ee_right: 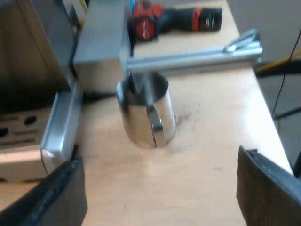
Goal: Put the handle in the coffee machine
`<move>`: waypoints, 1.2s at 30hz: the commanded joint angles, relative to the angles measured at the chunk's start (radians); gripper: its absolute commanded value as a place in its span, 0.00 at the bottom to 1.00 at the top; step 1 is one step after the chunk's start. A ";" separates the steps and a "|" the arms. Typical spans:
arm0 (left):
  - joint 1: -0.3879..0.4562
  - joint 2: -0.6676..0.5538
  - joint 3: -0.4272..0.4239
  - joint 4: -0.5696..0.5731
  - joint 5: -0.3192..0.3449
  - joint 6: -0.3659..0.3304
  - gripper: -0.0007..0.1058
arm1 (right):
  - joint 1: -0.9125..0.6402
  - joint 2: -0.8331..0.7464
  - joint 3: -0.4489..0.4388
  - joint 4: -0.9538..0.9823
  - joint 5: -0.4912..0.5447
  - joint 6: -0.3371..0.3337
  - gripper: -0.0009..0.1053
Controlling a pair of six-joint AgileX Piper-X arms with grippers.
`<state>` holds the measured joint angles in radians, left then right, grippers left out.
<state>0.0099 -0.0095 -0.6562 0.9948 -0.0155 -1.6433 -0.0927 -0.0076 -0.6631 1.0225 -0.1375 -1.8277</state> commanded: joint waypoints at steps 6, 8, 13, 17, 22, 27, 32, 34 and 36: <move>-0.015 -0.143 0.133 -0.013 -0.007 -0.014 0.75 | -0.002 -0.044 0.135 0.008 -0.008 -0.008 0.66; -0.015 -0.143 0.154 -0.013 -0.007 -0.014 0.75 | -0.002 -0.042 0.150 -0.020 -0.008 -0.008 0.66; -0.015 -0.142 0.168 -0.028 -0.003 -0.009 0.75 | -0.002 -0.043 0.150 -0.023 0.001 -0.008 0.66; -0.015 -0.142 0.168 -0.028 -0.003 -0.009 0.75 | -0.002 -0.043 0.150 -0.023 0.001 -0.008 0.66; 0.008 -0.142 0.168 -0.029 -0.003 -0.009 0.75 | -0.002 -0.043 0.150 -0.023 0.001 -0.008 0.66; 0.008 -0.144 0.168 -0.029 -0.003 -0.009 0.75 | -0.002 -0.043 0.150 -0.023 0.001 -0.008 0.66; 0.008 -0.144 0.168 -0.029 -0.003 -0.009 0.75 | -0.002 -0.043 0.150 -0.023 0.001 -0.008 0.66; 0.008 -0.144 0.168 -0.029 -0.003 -0.009 0.75 | -0.002 -0.043 0.150 -0.023 0.001 -0.008 0.66; 0.008 -0.144 0.168 -0.029 -0.003 -0.009 0.75 | -0.002 -0.043 0.150 -0.023 0.001 -0.008 0.66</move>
<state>0.0182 -0.0095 -0.4830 0.9842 -0.0155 -1.6426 -0.0927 -0.0058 -0.5042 1.0057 -0.1375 -1.8277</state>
